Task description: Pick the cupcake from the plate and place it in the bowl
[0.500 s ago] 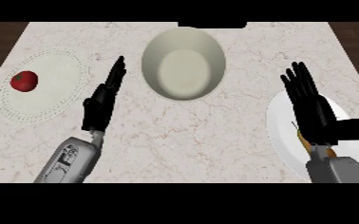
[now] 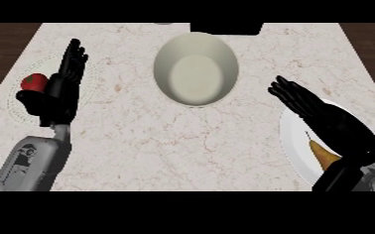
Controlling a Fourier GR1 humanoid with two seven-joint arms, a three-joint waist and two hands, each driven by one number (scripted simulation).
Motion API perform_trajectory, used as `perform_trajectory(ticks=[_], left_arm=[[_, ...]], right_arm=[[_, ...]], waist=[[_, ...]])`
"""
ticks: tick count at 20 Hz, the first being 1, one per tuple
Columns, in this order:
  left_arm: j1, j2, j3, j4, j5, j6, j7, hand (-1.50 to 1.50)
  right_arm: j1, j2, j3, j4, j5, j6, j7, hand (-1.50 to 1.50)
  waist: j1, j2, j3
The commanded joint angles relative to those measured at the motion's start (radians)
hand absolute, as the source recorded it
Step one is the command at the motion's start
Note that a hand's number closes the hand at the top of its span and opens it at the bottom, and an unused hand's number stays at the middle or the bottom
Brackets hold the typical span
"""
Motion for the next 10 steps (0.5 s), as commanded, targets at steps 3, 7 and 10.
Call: perform_trajectory(ticks=[3,7,10], left_arm=[[0.069,0.095,0.138,-0.046,0.098,-0.069,-0.024,0.0],[0.08,0.094,0.148,-0.052,0.113,-0.094,-0.027,0.0],[0.088,0.131,0.206,-0.026,0.152,-0.137,-0.048,0.0]], right_arm=[[0.187,-0.182,-0.146,-0.087,0.105,0.25,-0.404,-1.5],[0.225,-0.293,-0.279,-0.082,0.208,0.294,-0.573,-1.5],[0.236,-0.397,-0.379,-0.065,0.283,0.25,-0.619,-1.5]], waist=[[-0.039,0.013,0.004],[-0.04,0.018,0.003],[-0.04,0.02,0.003]])
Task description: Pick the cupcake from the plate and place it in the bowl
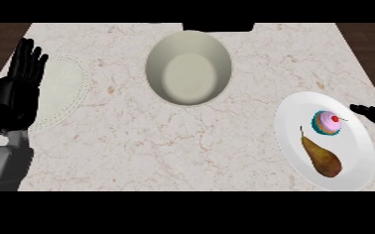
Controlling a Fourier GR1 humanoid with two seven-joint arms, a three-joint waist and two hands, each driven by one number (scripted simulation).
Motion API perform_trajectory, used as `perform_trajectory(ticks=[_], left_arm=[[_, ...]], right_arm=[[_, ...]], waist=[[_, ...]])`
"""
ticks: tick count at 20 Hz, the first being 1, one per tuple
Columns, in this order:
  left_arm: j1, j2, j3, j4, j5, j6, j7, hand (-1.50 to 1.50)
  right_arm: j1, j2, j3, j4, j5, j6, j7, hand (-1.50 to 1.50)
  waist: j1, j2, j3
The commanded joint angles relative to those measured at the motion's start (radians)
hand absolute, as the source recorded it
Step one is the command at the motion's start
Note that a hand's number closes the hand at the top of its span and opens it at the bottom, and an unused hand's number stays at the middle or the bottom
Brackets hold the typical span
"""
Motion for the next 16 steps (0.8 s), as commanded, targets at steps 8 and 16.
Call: perform_trajectory(ticks=[8,16], left_arm=[[-0.018,0.031,0.043,0.011,0.037,-0.056,0.025,0.0],[0.016,0.006,0.024,-0.021,0.017,-0.061,-0.011,0.0]], right_arm=[[0.023,-0.411,-0.245,0.122,0.22,0.091,-0.239,-1.5],[0.119,-0.584,-0.135,0.154,0.51,-0.087,-0.382,-1.5]], waist=[[0.017,0.012,-0.001],[0.034,0.015,-0.001]])
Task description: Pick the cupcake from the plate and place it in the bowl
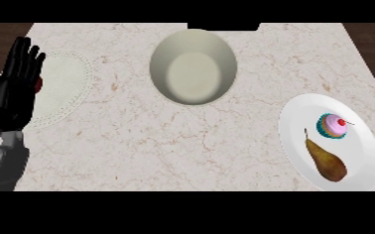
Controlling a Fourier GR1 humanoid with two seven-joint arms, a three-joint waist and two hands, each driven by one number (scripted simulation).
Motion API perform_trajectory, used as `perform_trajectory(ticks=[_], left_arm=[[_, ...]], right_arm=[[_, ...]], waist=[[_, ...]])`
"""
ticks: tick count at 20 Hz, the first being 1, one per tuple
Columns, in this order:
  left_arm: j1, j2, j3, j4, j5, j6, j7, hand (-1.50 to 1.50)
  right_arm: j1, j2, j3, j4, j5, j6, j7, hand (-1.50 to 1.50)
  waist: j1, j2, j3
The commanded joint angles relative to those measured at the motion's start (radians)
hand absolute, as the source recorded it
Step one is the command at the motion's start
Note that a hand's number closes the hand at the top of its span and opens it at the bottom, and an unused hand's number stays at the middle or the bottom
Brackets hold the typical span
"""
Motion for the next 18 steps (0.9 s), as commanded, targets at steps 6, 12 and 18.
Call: perform_trajectory(ticks=[6,12,18], left_arm=[[-0.043,0.015,0.017,0.009,-0.004,-0.025,0.03,0.0],[-0.016,-0.03,-0.004,-0.005,-0.032,-0.01,0.009,0.0],[-0.009,-0.056,0.015,0.056,-0.043,-0.039,-0.071,0.0]], right_arm=[[-0.014,-0.091,0.131,0.181,0.193,-0.041,-0.259,-1.5],[-0.082,-0.028,0.264,0.212,0.254,-0.105,-0.241,-1.5],[-0.246,0.052,0.387,0.296,0.341,-0.077,-0.187,-1.5]], waist=[[0.022,0.006,-0.001],[0.027,0.005,-0.001],[0.031,0.007,-0.002]])
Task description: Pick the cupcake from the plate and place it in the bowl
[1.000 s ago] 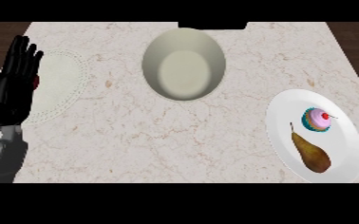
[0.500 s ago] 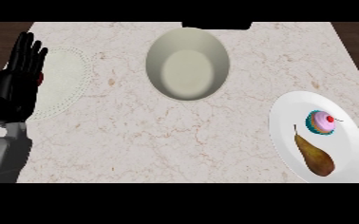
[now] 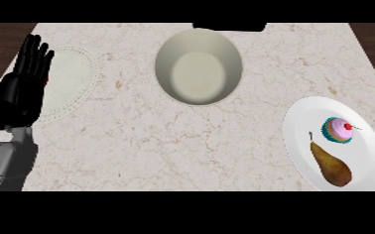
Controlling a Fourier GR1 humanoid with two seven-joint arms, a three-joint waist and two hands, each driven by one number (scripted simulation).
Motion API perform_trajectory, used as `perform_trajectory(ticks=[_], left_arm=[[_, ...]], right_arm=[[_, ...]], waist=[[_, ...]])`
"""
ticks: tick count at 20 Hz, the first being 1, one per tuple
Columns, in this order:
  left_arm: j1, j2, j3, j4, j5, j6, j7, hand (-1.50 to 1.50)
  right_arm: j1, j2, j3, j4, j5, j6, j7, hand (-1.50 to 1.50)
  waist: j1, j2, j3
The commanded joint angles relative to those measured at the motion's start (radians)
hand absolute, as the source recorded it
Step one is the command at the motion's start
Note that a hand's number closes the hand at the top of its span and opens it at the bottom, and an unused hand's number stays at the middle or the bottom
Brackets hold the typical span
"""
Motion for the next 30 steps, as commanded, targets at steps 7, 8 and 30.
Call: perform_trajectory(ticks=[7,8,30], left_arm=[[0.053,-0.018,0.023,-0.048,-0.016,-0.011,0.004,0.0],[-0.003,-0.003,0.021,-0.059,-0.028,0.007,0.066,0.0],[0.021,-0.041,0.076,0.002,-0.067,-0.047,0.002,0.0]], right_arm=[[-0.199,0.213,0.165,0.24,0.195,0.003,-0.073,-1.5],[-0.247,0.219,0.167,0.175,0.175,0.087,-0.009,-1.5],[-0.343,0.403,0.251,0.471,0.342,-0.084,-0.137,-1.5]], waist=[[-0.003,-0.004,0.0],[-0.01,-0.005,0.0],[-0.029,-0.007,-0.001]])
